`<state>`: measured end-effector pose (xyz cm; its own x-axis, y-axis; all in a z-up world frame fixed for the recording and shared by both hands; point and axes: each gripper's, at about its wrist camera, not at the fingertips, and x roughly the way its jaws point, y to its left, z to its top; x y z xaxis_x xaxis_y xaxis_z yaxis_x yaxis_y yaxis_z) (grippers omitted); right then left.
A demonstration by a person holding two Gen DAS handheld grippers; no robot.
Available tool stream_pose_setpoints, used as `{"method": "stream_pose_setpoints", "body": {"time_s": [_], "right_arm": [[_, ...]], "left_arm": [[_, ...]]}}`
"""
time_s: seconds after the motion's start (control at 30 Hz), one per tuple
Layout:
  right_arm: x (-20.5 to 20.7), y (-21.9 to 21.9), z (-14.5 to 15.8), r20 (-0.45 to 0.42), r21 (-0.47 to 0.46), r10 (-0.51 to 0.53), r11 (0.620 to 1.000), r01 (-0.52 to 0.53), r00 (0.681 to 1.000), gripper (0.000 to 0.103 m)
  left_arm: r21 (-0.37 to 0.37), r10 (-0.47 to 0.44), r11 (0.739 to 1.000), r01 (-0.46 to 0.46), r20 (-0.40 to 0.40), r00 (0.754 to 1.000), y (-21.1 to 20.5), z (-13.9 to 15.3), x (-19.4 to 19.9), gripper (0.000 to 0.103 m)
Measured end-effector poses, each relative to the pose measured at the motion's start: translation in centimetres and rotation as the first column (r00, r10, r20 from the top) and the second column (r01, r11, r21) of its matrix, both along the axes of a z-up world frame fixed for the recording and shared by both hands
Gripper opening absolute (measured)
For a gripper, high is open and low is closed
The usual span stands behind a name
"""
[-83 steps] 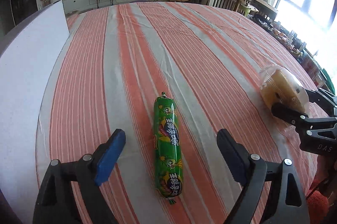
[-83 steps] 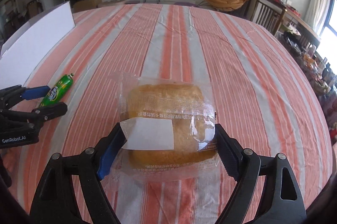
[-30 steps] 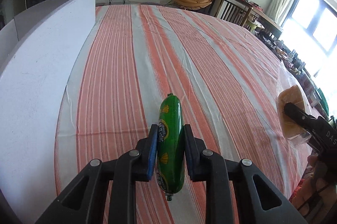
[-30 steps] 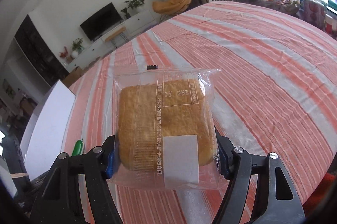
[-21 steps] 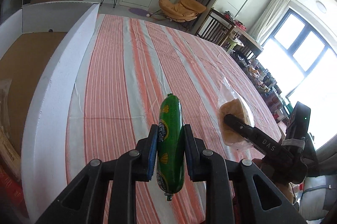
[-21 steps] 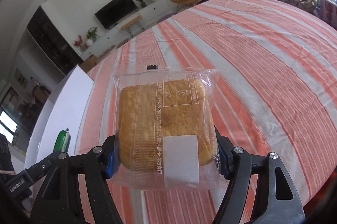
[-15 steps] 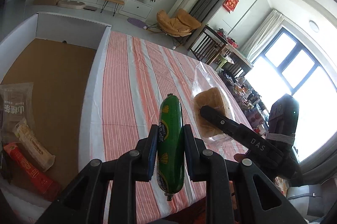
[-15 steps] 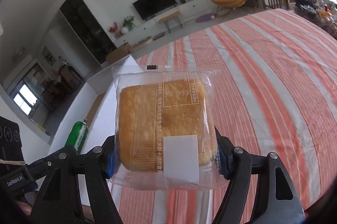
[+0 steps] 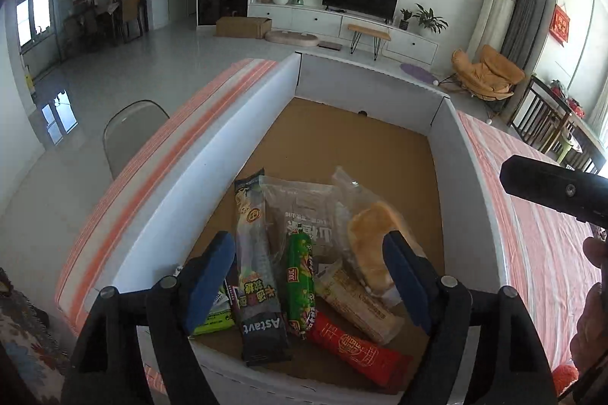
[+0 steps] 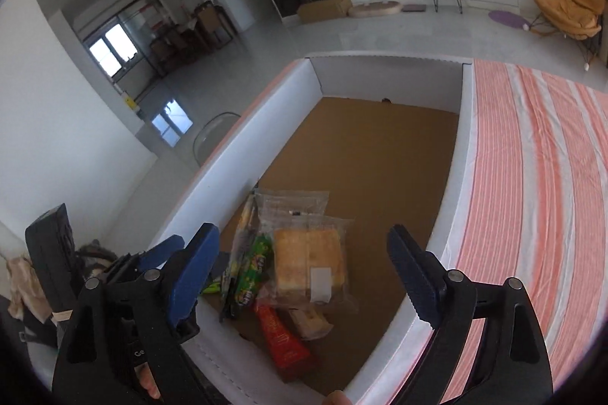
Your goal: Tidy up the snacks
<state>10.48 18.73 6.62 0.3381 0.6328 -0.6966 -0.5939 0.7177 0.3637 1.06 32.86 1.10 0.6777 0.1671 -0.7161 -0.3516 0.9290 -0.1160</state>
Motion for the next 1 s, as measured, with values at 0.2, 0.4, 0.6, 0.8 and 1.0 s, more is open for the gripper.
{"method": "stream_pose_setpoints", "body": {"time_s": [0.2,0.4,0.6,0.8,1.0], "right_arm": [[-1.0,-1.9,0.7,0.077,-0.053,-0.028,0.998,0.032,0.997,0.092],[-2.5,-2.9,0.4,0.107,-0.128,-0.05,0.99,0.064,0.993,0.092],[-3.0,-2.6,-0.3,0.099,-0.169,-0.054,0.983,0.07,0.994,0.092],[-3.5,-2.2,-0.1,0.097,-0.189,-0.058,0.979,0.075,0.994,0.092],[-3.8,-1.5,-0.3,0.11,-0.218,-0.06,0.972,0.083,0.992,0.092]], "left_arm": [[0.148,-0.026,0.989,0.019,0.042,0.999,-2.5,0.9,-0.1,0.1],[0.235,0.095,0.967,-0.1,0.03,0.995,-3.3,2.3,-0.1,0.103],[0.218,0.155,0.964,-0.151,0.0,0.988,-2.7,2.5,-1.1,0.103],[0.25,0.185,0.953,-0.172,-0.028,0.982,-2.5,2.4,-1.5,0.103],[0.258,0.174,0.953,-0.16,-0.035,0.984,-2.4,2.2,-1.8,0.103]]}}
